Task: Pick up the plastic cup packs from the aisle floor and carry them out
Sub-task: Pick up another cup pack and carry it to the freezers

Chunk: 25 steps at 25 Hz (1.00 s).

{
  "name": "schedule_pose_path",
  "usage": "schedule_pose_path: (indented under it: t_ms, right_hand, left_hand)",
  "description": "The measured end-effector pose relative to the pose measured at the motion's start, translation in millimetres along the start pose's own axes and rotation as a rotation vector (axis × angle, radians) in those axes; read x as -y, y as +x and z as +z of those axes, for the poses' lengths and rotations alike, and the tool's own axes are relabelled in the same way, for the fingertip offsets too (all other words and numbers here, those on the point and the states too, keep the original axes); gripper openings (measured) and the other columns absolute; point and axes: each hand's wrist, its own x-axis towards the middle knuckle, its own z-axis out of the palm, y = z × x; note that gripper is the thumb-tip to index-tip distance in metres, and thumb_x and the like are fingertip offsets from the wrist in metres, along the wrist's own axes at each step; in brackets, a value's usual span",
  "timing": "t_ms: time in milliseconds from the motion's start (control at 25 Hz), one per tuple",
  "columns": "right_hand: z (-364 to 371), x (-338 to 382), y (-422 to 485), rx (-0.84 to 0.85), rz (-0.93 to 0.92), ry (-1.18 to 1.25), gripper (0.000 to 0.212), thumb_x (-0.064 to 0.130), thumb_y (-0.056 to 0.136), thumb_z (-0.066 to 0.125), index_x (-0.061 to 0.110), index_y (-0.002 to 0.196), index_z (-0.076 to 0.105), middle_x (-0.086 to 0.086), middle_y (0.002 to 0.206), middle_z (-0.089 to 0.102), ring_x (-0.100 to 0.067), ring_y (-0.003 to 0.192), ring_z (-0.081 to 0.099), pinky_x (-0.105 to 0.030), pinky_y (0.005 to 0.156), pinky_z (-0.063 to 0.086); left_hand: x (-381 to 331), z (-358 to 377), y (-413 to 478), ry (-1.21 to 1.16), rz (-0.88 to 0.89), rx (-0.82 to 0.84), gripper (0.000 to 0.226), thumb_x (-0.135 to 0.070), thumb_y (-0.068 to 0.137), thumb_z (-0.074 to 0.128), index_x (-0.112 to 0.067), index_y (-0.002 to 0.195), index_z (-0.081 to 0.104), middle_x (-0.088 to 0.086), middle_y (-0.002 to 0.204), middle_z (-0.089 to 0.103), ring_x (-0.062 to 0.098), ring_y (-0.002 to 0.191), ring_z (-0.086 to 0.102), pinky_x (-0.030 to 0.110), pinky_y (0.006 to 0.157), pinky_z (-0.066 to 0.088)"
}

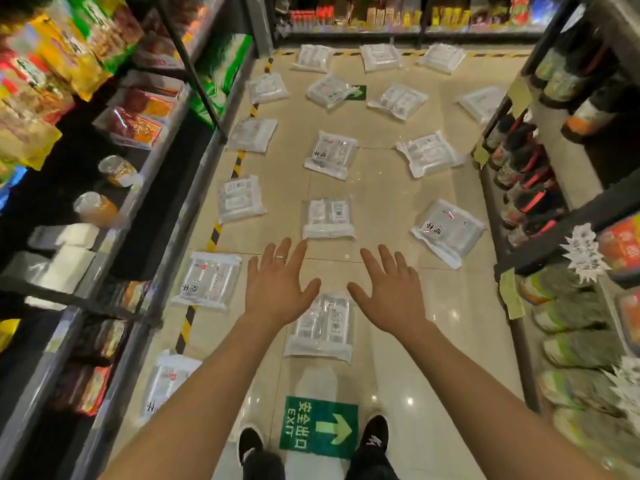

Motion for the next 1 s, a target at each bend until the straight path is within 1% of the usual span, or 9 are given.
schedule_pose_path:
  t_ms: [120, 200, 360, 440, 560, 720, 760, 920, 1000]
  right_hand:
    - [62, -8, 37, 0.074, 0.063, 0.036, 0.072, 0.065, 0.095, 0.028, 0.033, 0.156, 0.009, -0.006, 0.164, 0.004, -0.032, 0.15, 0.004, -0.048, 0.118, 0.01]
    - [112, -13, 60, 0.082, 0.117, 0.06, 0.073, 0.067, 0.093, 0.024, 0.032, 0.156, 0.011, -0.006, 0.164, 0.006, -0.033, 0.149, 0.006, -0.049, 0.118, 0.012]
    - [219, -17, 104, 0.103, 0.231, 0.087, 0.085, 0.073, 0.08, 0.004, 0.034, 0.156, 0.008, -0.005, 0.164, 0.005, -0.032, 0.15, 0.006, -0.048, 0.119, 0.014]
    - [281, -19, 130, 0.117, 0.275, 0.099, 0.079, 0.071, 0.086, 0.011, 0.034, 0.156, 0.008, -0.005, 0.164, 0.003, -0.032, 0.15, 0.005, -0.048, 0.118, 0.013]
    - [377, -30, 162, 0.154, 0.289, 0.094, 0.073, 0.066, 0.092, 0.02, 0.035, 0.156, 0.003, -0.004, 0.165, 0.0, -0.032, 0.15, 0.002, -0.048, 0.119, 0.013]
    - [503, -55, 183, 0.114, 0.276, 0.104, 0.072, 0.062, 0.09, 0.028, 0.028, 0.153, 0.026, -0.014, 0.159, 0.025, -0.042, 0.143, 0.026, -0.056, 0.109, 0.032]
    - [533, -63, 187, 0.122, 0.287, 0.103, 0.071, 0.061, 0.091, 0.03, 0.028, 0.153, 0.026, -0.014, 0.159, 0.026, -0.042, 0.143, 0.027, -0.056, 0.108, 0.033]
    - [623, -97, 186, 0.18, 0.391, 0.092, 0.074, 0.068, 0.089, 0.017, 0.038, 0.154, -0.003, -0.009, 0.164, 0.002, -0.034, 0.15, 0.005, -0.05, 0.117, 0.016]
    - [657, -110, 183, 0.193, 0.443, 0.127, 0.073, 0.069, 0.09, 0.017, 0.042, 0.152, -0.012, -0.011, 0.164, -0.002, -0.033, 0.15, 0.002, -0.05, 0.118, 0.013]
  left_hand:
    - [30, 61, 46, 0.009, 0.022, 0.077, 0.08, -0.068, 0.087, 0.027, -0.029, 0.156, 0.017, 0.004, 0.163, 0.017, 0.03, 0.149, 0.014, 0.053, 0.117, 0.016]
    - [52, 109, 77, 0.015, 0.046, 0.148, 0.086, -0.072, 0.08, 0.016, -0.03, 0.156, 0.016, 0.003, 0.163, 0.016, 0.029, 0.149, 0.013, 0.053, 0.117, 0.014]
    - [104, 216, 123, -0.003, 0.1, 0.239, 0.076, -0.065, 0.093, 0.033, -0.031, 0.157, 0.009, 0.002, 0.165, 0.009, 0.027, 0.151, 0.006, 0.051, 0.12, 0.008]
    - [129, 280, 145, 0.005, 0.105, 0.265, 0.077, -0.064, 0.093, 0.033, -0.031, 0.157, 0.008, 0.002, 0.165, 0.008, 0.028, 0.151, 0.006, 0.051, 0.12, 0.009]
    - [154, 377, 167, 0.009, 0.093, 0.26, 0.084, -0.071, 0.084, 0.013, -0.028, 0.157, 0.01, 0.005, 0.164, 0.011, 0.031, 0.15, 0.012, 0.052, 0.118, 0.015]
    - [172, 508, 177, -0.048, 0.062, 0.252, 0.08, -0.067, 0.088, 0.016, -0.024, 0.156, 0.02, 0.014, 0.161, 0.022, 0.037, 0.146, 0.024, 0.057, 0.113, 0.028]
    - [174, 540, 179, -0.068, 0.046, 0.259, 0.079, -0.067, 0.089, 0.018, -0.024, 0.156, 0.02, 0.016, 0.16, 0.022, 0.038, 0.145, 0.025, 0.058, 0.111, 0.03]
    - [185, 637, 172, -0.122, -0.068, 0.278, 0.078, -0.071, 0.09, 0.014, -0.03, 0.157, 0.004, 0.018, 0.163, 0.007, 0.035, 0.148, 0.014, 0.054, 0.115, 0.025]
    - [189, 671, 167, -0.155, -0.142, 0.297, 0.076, -0.071, 0.093, 0.019, -0.033, 0.156, 0.002, 0.02, 0.161, 0.012, 0.037, 0.146, 0.021, 0.053, 0.112, 0.029]
